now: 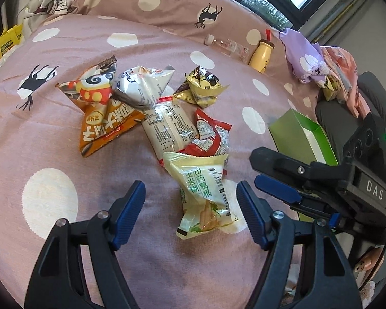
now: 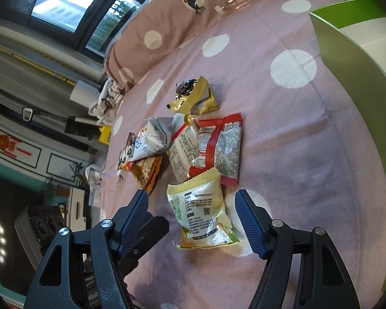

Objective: Organize snacks
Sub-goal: 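Close the right gripper on the pale yellow bag and lift it, then carry the pale yellow bag with the right gripper over the green box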

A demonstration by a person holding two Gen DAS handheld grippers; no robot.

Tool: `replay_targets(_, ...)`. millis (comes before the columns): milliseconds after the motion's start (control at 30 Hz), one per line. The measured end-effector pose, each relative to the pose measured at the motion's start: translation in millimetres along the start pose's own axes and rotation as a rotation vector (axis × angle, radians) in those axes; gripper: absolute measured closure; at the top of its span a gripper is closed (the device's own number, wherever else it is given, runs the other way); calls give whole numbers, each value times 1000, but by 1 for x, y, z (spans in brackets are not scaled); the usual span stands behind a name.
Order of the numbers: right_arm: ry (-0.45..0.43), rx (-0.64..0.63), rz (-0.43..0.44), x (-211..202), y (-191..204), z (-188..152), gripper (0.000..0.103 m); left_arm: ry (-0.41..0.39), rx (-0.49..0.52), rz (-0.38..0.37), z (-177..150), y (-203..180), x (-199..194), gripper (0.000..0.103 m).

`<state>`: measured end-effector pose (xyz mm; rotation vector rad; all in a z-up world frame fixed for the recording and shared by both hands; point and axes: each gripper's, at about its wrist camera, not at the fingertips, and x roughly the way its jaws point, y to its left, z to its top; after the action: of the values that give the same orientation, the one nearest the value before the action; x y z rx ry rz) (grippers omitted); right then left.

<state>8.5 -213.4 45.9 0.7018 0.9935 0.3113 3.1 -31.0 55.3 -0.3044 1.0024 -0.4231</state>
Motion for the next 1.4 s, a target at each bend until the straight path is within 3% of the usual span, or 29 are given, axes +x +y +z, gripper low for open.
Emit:
replay_targets(300,57,8,15,16,-1,-2,32,48,31,-3,-3,-8,14,31)
replay_targets(533,119,20,0,36,-3,-5,32,83,69,27,-9,-12,29,40)
replay_targets(700,139,-25,-50,52,5,-9,43,103,74,21,-11,-13,39,51)
replay_targets(867,137,-51,-53,53,7,-9,50,66,105,31,-12,-15,36,57)
replay_targets(1133,31,-108,-24,27,24,-9,50,-80,160,1,-11,-25,10,58)
replay_targets(1400,-42,-148,-16,8,38,-11,50,-155,183,-17,-8,-32,-3,58)
